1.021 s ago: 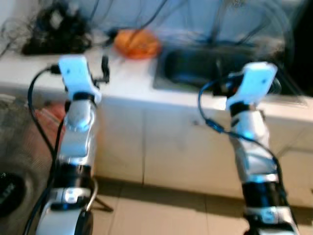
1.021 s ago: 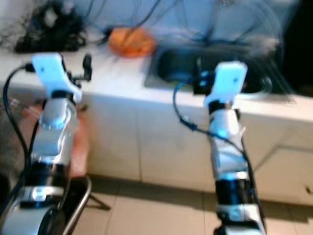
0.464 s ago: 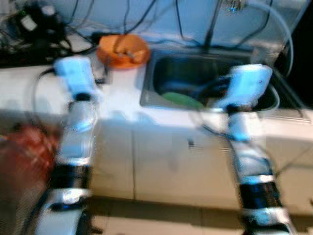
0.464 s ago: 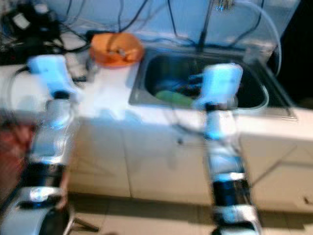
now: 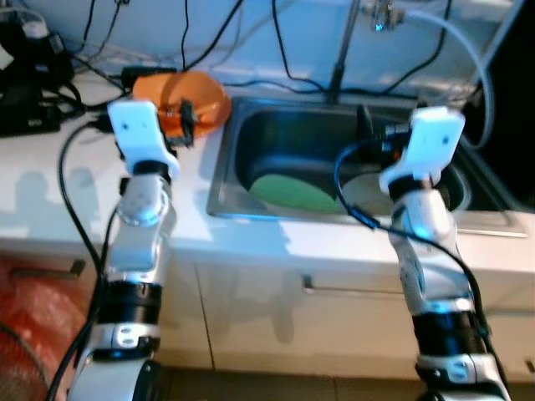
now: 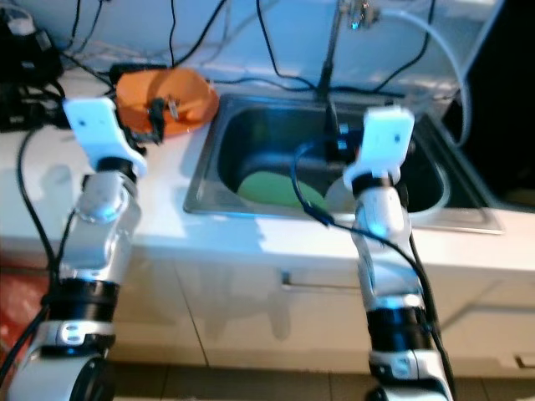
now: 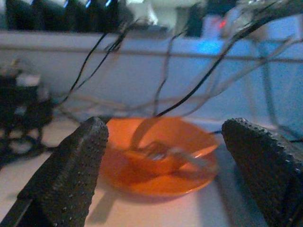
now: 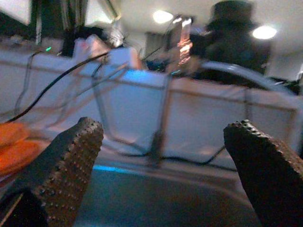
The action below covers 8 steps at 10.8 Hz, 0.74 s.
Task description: Kitchen organization
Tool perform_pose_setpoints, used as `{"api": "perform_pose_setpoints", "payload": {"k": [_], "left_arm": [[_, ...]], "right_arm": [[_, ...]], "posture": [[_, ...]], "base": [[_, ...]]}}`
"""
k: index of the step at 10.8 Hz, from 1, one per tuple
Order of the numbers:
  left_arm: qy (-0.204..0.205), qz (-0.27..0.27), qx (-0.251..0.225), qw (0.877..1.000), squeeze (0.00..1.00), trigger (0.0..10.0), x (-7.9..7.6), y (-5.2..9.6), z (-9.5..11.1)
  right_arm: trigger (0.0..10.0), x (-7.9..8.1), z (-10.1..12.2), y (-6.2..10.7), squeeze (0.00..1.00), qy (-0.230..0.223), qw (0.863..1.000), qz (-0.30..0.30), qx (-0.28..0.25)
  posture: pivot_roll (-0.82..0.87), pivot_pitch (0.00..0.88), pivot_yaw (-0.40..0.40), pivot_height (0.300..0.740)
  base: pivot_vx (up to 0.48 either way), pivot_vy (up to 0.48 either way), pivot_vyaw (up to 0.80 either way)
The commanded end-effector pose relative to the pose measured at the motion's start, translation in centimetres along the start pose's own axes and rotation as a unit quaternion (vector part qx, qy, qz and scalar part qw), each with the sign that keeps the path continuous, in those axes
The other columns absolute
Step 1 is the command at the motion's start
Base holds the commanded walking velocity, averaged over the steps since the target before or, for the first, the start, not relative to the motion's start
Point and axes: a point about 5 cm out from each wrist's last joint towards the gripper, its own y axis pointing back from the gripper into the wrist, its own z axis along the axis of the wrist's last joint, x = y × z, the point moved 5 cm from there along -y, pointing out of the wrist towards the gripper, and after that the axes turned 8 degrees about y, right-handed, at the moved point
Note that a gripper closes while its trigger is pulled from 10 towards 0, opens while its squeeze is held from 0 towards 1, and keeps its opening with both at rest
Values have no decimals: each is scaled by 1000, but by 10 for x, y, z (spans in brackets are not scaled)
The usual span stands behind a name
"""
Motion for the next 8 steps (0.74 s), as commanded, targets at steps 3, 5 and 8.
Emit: {"api": "perform_pose_setpoints", "payload": {"k": [3,5,8], "left_arm": [[11,27,17,999,0,10000,8,2,-6],[14,41,28,999,0,10000,12,2,-10],[36,60,58,996,0,10000,20,3,-21]], "right_arm": [[10000,0,3,-1,0,2,1000,8,-2],[10000,1,3,-1,0,0,1000,12,0],[10000,7,1,-1,0,-16,999,28,11]], "posture": [[-9,33,-61,740],[-9,36,-62,740],[-10,53,-61,740]], "base": [[0,0,0],[0,0,0],[0,0,0]]}}
